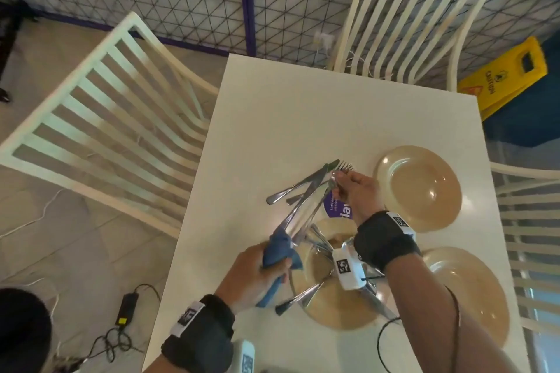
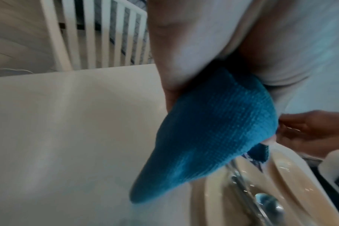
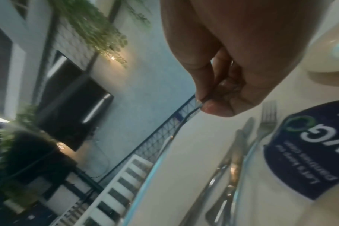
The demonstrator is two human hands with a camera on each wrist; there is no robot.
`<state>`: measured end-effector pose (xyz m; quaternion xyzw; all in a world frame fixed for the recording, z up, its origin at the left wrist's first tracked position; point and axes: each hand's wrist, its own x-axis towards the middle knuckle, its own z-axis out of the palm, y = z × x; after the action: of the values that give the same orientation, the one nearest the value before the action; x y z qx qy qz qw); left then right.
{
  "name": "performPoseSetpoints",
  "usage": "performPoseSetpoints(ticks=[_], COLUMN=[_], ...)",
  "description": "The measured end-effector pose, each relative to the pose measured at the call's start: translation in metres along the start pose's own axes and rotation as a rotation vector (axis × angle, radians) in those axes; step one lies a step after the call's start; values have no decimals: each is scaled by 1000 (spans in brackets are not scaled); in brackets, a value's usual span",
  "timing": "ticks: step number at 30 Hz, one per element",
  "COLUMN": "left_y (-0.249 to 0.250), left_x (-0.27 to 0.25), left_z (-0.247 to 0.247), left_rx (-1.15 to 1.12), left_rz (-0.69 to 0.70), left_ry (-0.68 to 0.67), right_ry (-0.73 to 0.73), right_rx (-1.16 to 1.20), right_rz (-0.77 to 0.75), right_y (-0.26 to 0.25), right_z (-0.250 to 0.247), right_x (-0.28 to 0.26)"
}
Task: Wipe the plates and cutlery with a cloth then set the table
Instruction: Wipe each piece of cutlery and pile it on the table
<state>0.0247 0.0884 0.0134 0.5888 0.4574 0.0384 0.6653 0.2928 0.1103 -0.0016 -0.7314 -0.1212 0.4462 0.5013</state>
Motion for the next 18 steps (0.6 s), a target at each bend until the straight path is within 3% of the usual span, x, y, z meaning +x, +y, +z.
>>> performPoseSetpoints(ticks=[5, 11, 14, 18], left_y=[-33, -47, -48, -45], left_x=[-12, -26, -30, -35], left_z=[-36, -60, -59, -45], left_rx=[-165, -178, -232, -264], left_rz=[-165, -191, -186, -190], left_ry=[193, 377, 401, 415], right_ry=[72, 60, 64, 134], right_rx=[-10, -230, -398, -452], right_rz=[153, 252, 204, 115], right_y=[20, 36, 42, 29], right_z=[-6, 0, -7, -22], right_x=[34, 52, 53, 17])
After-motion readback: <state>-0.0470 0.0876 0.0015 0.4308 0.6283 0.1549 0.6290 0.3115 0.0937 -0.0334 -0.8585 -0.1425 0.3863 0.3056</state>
